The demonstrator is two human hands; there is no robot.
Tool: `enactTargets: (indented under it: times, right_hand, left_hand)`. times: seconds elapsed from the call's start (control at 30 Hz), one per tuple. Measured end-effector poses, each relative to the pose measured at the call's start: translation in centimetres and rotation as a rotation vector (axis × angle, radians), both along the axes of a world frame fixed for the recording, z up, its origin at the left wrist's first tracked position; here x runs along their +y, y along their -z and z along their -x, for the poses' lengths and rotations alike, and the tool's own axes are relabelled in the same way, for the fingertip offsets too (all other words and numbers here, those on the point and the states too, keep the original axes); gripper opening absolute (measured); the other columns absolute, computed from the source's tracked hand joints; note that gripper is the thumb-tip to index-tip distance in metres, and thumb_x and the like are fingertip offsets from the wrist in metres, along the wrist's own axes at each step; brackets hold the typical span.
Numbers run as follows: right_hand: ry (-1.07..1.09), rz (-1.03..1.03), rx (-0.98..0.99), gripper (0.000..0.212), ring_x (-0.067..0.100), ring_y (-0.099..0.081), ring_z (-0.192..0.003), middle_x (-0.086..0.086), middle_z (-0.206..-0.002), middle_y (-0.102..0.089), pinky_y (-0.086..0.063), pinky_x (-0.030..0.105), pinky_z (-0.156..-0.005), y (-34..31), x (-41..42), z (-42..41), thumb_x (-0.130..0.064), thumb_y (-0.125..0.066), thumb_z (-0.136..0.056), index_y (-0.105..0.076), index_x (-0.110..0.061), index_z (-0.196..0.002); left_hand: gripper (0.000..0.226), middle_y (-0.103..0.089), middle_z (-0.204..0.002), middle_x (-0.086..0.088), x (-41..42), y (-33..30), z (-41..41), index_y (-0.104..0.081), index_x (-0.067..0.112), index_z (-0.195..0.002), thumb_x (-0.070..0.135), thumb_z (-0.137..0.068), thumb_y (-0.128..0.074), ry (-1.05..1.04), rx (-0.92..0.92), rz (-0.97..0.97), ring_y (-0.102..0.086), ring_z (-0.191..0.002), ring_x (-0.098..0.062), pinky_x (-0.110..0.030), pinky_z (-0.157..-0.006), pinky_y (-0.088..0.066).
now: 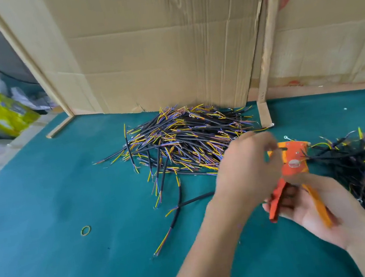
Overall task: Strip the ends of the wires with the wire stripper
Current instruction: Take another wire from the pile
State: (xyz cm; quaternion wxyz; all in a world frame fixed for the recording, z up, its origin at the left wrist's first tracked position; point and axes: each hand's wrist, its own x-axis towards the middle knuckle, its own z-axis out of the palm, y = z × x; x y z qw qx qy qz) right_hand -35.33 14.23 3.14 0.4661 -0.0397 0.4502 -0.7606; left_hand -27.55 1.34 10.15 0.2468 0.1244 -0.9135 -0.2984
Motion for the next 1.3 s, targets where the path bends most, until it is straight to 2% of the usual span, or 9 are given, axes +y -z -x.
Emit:
enactTargets:
  times: [0.1,0.17,0.33,0.53,0.67,0.83,1.03,1.17,1.3]
  right_hand:
    - [0.043,0.140,-0.084,0.038,0.040,-0.071,-0.079,0.027,-0.097,-0.069,-0.062,0.051,-0.071,0.0,-0.3,0.3,-0.012,-0.060,-0.081,-0.065,0.004,-0.115]
    - [0.091,0.234,-0.171,0.037,0.038,-0.072,-0.087,0.024,-0.101,-0.069,-0.061,0.049,-0.075,0.1,-0.4,0.3,-0.015,-0.061,-0.081,-0.066,0.005,-0.111]
    - [0.178,0.421,-0.170,0.030,0.030,-0.071,-0.103,0.015,-0.104,-0.072,-0.058,0.041,-0.087,0.1,-0.8,0.1,-0.023,-0.058,-0.087,-0.079,-0.001,-0.089]
    - [0.195,0.554,-0.126,0.030,0.021,-0.068,-0.108,0.006,-0.109,-0.070,-0.054,0.034,-0.094,0.0,0.2,1.0,-0.031,-0.064,-0.079,-0.079,-0.010,-0.093]
    - [0.135,0.553,-0.129,0.036,0.019,-0.068,-0.105,0.006,-0.110,-0.069,-0.055,0.032,-0.092,0.2,0.3,1.3,-0.031,-0.067,-0.076,-0.077,-0.008,-0.102]
    - [0.051,0.553,-0.159,0.069,0.015,-0.069,-0.098,0.005,-0.109,-0.068,-0.057,0.028,-0.086,-0.3,0.1,1.4,-0.033,-0.080,-0.066,-0.064,-0.001,-0.124]
    - [0.139,0.505,-0.131,0.048,0.026,-0.070,-0.098,0.010,-0.104,-0.070,-0.058,0.037,-0.086,-0.8,0.1,1.2,-0.027,-0.075,-0.066,-0.069,-0.004,-0.108]
    - [0.153,0.442,-0.146,0.045,0.029,-0.071,-0.095,0.012,-0.103,-0.070,-0.059,0.040,-0.084,-0.8,0.0,0.8,-0.024,-0.068,-0.072,-0.064,-0.004,-0.112]
    - [0.131,0.349,-0.143,0.043,0.035,-0.072,-0.088,0.019,-0.099,-0.070,-0.061,0.044,-0.078,-0.5,-0.5,0.4,-0.021,-0.063,-0.076,-0.062,-0.002,-0.115]
  left_hand:
    - [0.010,-0.067,-0.086,0.001,-6.2,3.7,-7.1,-0.062,0.019,-0.085,0.025,-0.092,-0.056,-0.517,-0.236,0.021,-0.061,-0.086,-0.030,-0.038,-0.074,-0.052]
    - [0.017,-0.066,-0.089,0.000,-8.5,5.4,-11.0,-0.057,0.021,-0.086,0.036,-0.093,-0.056,-0.670,-0.440,-0.009,-0.061,-0.087,-0.033,-0.036,-0.072,-0.051]
    - [0.024,-0.067,-0.091,0.004,-9.1,6.8,-11.6,-0.061,0.024,-0.089,0.048,-0.092,-0.058,-0.620,-0.457,0.079,-0.063,-0.086,-0.029,-0.035,-0.073,-0.053]
    - [0.015,-0.066,-0.094,-0.005,-10.1,5.8,-10.0,-0.067,0.019,-0.089,0.033,-0.087,-0.063,-0.589,-0.575,0.106,-0.063,-0.088,-0.036,-0.033,-0.069,-0.048]
    - [0.017,-0.059,-0.083,-0.006,-10.7,5.1,-9.3,-0.064,0.015,-0.080,0.032,-0.079,-0.066,-0.565,-0.644,0.130,-0.053,-0.076,-0.035,-0.031,-0.063,-0.042]
    - [0.025,-0.060,-0.071,-0.012,-10.8,4.6,-9.3,-0.058,0.006,-0.072,0.031,-0.077,-0.061,-0.615,-0.465,0.126,-0.054,-0.068,-0.038,-0.033,-0.055,-0.039]
    - [0.009,-0.070,-0.065,0.002,-12.5,3.5,-8.5,-0.055,0.019,-0.079,0.025,-0.085,-0.056,-0.547,-0.307,-0.031,-0.065,-0.075,-0.031,-0.039,-0.073,-0.053]
    - [0.006,-0.069,-0.067,-0.001,-13.4,2.7,-7.4,-0.058,0.016,-0.088,0.015,-0.094,-0.055,-0.463,-0.107,-0.223,-0.069,-0.057,-0.018,-0.042,-0.072,-0.060]
    - [0.009,-0.066,-0.069,0.002,-11.3,2.9,-7.3,-0.067,0.018,-0.095,0.012,-0.093,-0.062,-0.301,-0.036,-0.024,-0.056,-0.061,-0.014,-0.030,-0.067,-0.049]
